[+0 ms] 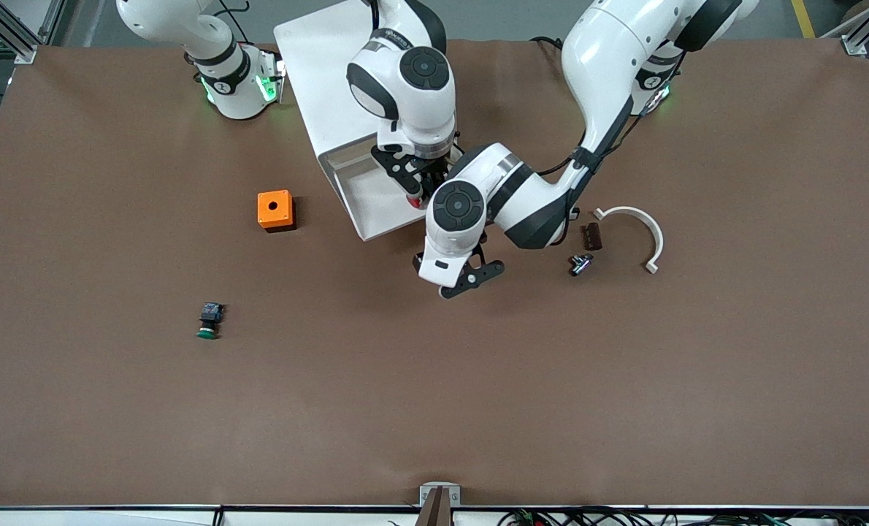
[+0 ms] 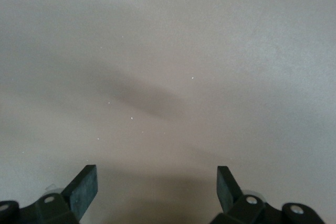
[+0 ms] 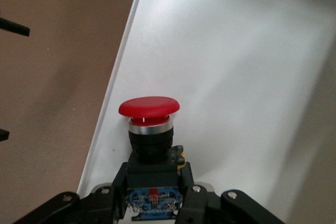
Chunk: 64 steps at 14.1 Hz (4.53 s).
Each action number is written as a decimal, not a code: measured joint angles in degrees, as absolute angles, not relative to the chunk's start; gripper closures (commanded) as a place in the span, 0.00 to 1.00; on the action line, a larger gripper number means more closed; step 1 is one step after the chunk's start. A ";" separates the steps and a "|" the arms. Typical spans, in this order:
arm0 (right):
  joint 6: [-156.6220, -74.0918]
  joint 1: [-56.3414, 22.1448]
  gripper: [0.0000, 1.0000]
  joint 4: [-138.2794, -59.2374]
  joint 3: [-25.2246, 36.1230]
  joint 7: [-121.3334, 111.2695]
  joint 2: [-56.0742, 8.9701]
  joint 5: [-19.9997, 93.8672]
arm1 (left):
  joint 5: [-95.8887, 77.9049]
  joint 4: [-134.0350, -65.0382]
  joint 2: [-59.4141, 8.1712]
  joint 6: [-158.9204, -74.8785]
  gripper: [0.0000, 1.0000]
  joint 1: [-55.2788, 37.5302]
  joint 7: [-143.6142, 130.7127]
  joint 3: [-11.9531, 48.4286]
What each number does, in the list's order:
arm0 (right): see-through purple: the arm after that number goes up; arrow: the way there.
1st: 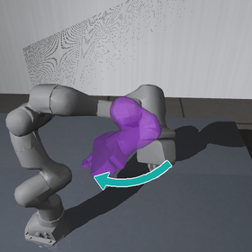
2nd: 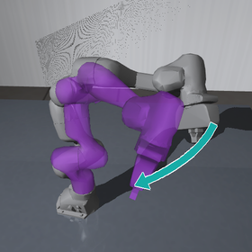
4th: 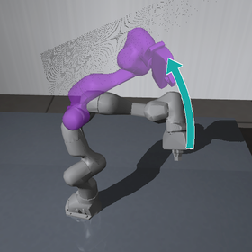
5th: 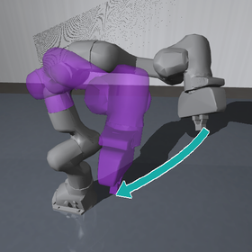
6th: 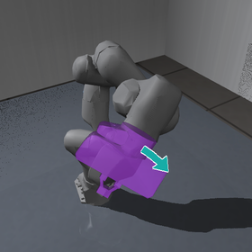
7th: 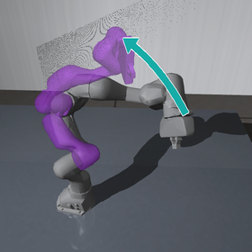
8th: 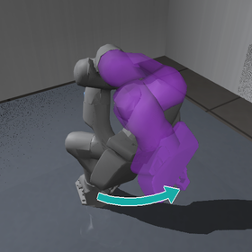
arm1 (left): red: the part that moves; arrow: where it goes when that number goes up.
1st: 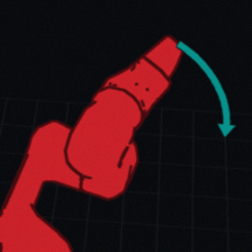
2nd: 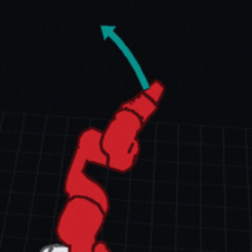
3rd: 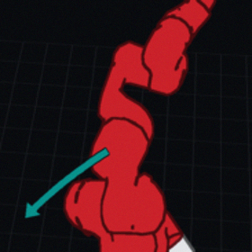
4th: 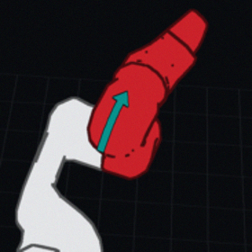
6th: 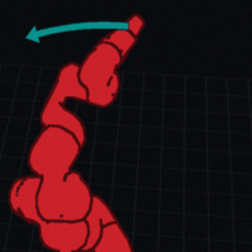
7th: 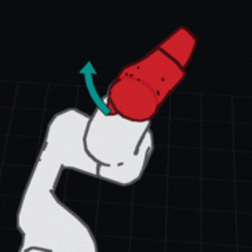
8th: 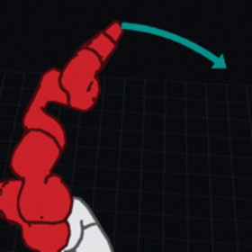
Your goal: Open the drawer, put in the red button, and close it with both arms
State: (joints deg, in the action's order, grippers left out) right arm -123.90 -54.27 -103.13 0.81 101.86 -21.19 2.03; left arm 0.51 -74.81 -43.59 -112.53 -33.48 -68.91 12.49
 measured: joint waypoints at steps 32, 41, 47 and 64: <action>-83.13 -29.98 0.00 -72.99 2.03 30.18 -18.96 1.28 | -3.17 -77.47 -42.32 -112.28 0.00 -32.87 -69.27 15.14; -80.67 -6.47 0.00 -72.94 2.07 3.03 -18.47 1.29 | -8.24 -78.72 -42.17 -107.97 0.00 -33.19 -71.28 20.88; -77.33 -1.64 0.00 -72.95 2.03 -0.12 -18.47 -1.00 | -10.62 -79.65 -42.16 -106.55 0.00 -34.53 -74.87 24.26; -73.04 0.62 0.00 -71.03 1.55 -3.52 -18.27 -1.43 | -16.82 -75.13 -44.32 -106.21 0.00 -29.74 -74.48 23.88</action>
State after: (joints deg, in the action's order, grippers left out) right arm -73.04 0.62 -71.03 1.55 -3.52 -18.27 -1.43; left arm -16.82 -75.13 -44.32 -106.21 -29.74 -74.48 23.88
